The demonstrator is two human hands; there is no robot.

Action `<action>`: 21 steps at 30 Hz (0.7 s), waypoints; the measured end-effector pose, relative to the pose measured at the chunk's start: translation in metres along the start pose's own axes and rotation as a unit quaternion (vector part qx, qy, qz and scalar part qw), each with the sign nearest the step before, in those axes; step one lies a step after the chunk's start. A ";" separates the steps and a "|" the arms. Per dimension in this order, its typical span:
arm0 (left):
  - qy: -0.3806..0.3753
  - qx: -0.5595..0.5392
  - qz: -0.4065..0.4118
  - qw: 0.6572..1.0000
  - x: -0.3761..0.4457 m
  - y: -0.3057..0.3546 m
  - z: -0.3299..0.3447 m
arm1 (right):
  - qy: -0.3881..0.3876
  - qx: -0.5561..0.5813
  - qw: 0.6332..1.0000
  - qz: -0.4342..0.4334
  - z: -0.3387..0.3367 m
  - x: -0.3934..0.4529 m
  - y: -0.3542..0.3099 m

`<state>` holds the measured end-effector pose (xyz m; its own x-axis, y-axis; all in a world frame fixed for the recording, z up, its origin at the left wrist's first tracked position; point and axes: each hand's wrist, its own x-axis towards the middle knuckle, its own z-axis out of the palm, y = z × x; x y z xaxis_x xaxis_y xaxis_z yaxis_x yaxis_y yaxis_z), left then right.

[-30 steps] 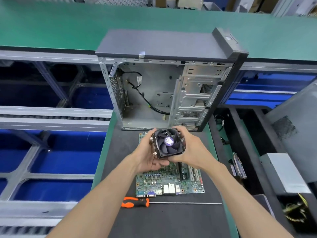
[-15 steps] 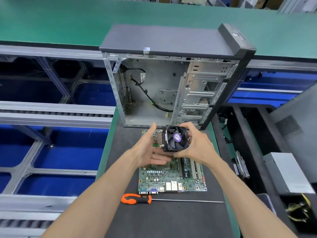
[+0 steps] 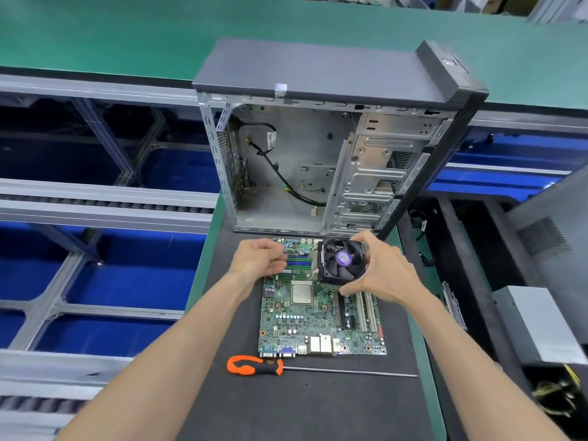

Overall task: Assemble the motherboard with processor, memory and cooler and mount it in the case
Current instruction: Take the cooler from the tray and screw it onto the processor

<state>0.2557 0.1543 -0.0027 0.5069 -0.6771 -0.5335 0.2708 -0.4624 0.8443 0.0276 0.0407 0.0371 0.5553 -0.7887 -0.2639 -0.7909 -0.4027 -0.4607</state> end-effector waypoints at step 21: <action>-0.028 0.380 0.130 0.915 -0.010 -0.034 -0.027 | 0.004 -0.111 0.990 -0.088 0.050 -0.009 -0.035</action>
<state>0.2631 0.1925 -0.0250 0.4247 -0.8394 -0.3392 -0.5113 -0.5316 0.6752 0.0636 0.0853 0.0129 0.6886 -0.7004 -0.1879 -0.7191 -0.6263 -0.3010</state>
